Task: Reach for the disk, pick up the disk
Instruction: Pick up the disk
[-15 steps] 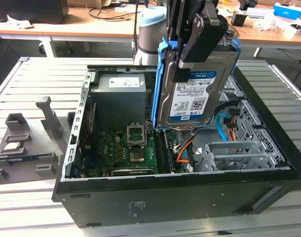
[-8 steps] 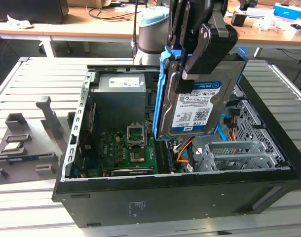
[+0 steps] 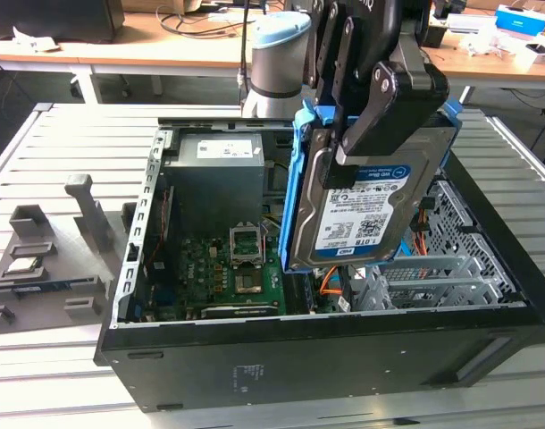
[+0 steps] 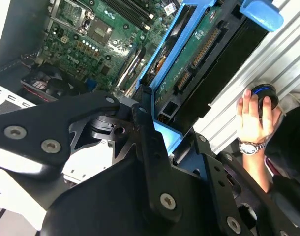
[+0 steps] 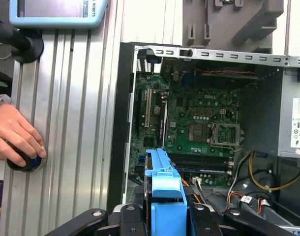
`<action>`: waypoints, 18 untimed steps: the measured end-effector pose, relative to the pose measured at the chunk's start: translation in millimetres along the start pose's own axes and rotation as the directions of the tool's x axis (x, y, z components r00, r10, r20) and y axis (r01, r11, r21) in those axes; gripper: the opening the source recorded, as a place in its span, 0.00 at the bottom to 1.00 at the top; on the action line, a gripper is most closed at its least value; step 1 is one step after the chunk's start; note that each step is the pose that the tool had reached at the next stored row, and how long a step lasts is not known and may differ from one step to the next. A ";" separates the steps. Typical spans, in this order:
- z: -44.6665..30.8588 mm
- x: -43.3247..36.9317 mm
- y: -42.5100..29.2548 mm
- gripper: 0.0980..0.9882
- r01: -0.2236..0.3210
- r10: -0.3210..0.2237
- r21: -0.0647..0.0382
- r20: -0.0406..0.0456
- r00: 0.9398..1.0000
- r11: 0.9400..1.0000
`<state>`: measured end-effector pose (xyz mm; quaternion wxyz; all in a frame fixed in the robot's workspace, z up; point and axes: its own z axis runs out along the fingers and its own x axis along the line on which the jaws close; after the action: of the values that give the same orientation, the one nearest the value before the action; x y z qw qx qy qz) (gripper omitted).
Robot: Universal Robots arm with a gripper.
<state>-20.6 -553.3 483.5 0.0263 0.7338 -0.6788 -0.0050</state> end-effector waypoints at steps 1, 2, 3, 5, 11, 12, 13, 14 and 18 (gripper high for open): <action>0.1 1.6 0.1 0.30 0.000 0.000 0.000 0.000 1.000 1.000; 0.2 3.8 0.3 0.30 0.000 0.000 0.000 -0.001 1.000 1.000; 0.3 5.5 0.5 0.30 0.000 0.000 0.000 -0.001 1.000 1.000; 0.5 10.0 0.8 0.30 0.000 0.000 0.000 -0.001 1.000 1.000; 1.2 24.3 1.9 0.30 0.000 0.000 0.000 -0.003 1.000 1.000; 1.3 25.5 2.0 0.30 0.000 0.000 0.000 -0.003 1.000 1.000; 1.8 26.4 2.2 0.30 -0.004 0.004 0.000 -0.003 1.000 1.000; 2.0 26.4 2.1 0.30 -0.021 0.021 -0.001 -0.002 1.000 1.000; 3.6 26.3 0.8 0.30 -0.092 0.092 -0.003 0.003 0.996 0.996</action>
<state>-19.5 -579.7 480.6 0.0266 0.7019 -0.7118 -0.0058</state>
